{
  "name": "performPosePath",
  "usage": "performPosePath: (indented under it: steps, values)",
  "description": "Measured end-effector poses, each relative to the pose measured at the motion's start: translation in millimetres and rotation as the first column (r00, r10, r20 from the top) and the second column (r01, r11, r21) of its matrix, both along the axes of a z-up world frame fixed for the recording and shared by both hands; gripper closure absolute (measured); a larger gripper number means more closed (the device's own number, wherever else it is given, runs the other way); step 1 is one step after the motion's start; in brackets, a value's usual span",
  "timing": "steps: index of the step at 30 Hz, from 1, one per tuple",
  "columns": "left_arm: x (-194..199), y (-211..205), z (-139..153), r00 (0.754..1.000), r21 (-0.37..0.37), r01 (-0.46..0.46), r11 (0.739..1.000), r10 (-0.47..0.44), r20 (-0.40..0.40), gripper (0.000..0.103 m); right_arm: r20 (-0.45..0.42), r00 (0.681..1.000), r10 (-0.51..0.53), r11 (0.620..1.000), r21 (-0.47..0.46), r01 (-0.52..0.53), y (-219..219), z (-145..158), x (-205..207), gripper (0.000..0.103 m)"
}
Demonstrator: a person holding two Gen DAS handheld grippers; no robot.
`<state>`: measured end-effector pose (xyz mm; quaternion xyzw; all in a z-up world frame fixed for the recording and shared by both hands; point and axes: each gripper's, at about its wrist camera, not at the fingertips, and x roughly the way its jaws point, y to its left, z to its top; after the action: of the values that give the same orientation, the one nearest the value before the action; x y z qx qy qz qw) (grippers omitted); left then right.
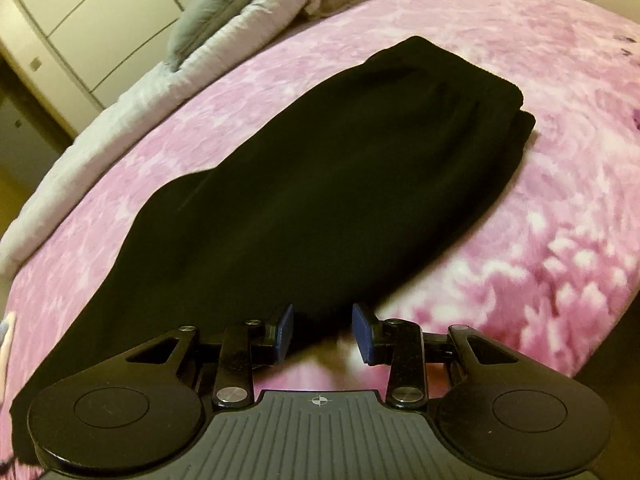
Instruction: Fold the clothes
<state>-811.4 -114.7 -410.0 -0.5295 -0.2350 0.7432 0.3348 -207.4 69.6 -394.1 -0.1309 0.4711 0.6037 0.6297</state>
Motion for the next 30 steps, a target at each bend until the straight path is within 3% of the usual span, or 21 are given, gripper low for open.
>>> performPosePath:
  steps: [4,17,20,22,24,25,26,28,30]
  values:
    - [-7.2,9.1,0.3,1.0,-0.016,-0.02,1.0,0.02,-0.019,0.051,-0.001,1.0,-0.011,1.0,0.005,0.011,8.7,1.5,1.6,0.066]
    - [1.3,19.9,-23.2,0.993,0.121,-0.069,0.99,0.079,-0.083,0.052,-0.021,1.0,-0.023,0.998,0.052,0.024,10.7,0.1,17.4,0.066]
    - [-0.3,21.7,-25.7,0.993,0.125,-0.067,0.99,0.079,-0.092,0.058,-0.028,0.999,-0.031,0.997,0.068,0.032,15.7,1.6,23.4,0.066]
    - [-1.9,26.8,-24.0,0.992,0.104,-0.053,0.993,0.064,-0.106,0.07,-0.032,0.999,-0.035,0.996,0.079,0.038,19.0,2.6,27.4,0.066]
    - [-3.2,34.1,-20.7,0.991,0.055,-0.026,0.998,0.033,-0.131,0.093,-0.037,0.998,-0.04,0.995,0.09,0.044,22.3,3.6,31.4,0.066]
    - [-3.9,37.9,-18.9,0.989,0.028,-0.012,1.0,0.016,-0.144,0.094,-0.039,0.998,-0.043,0.994,0.095,0.046,23.9,4.1,33.5,0.066]
    - [-0.6,44.7,-11.5,0.98,-0.008,0.02,1.0,-0.021,-0.196,0.096,-0.042,0.998,-0.045,0.994,0.1,0.049,25.6,4.6,35.5,0.066]
    - [11.6,62.5,10.9,0.929,-0.102,0.098,0.99,-0.128,-0.347,0.1,-0.05,0.998,-0.044,0.993,0.103,0.049,25.5,5.3,39.9,0.066]
    - [34.5,83.8,38.2,0.831,-0.188,0.184,0.965,-0.255,-0.495,0.1,-0.042,0.998,-0.052,0.993,0.104,0.056,23.8,5.9,46.2,0.066]
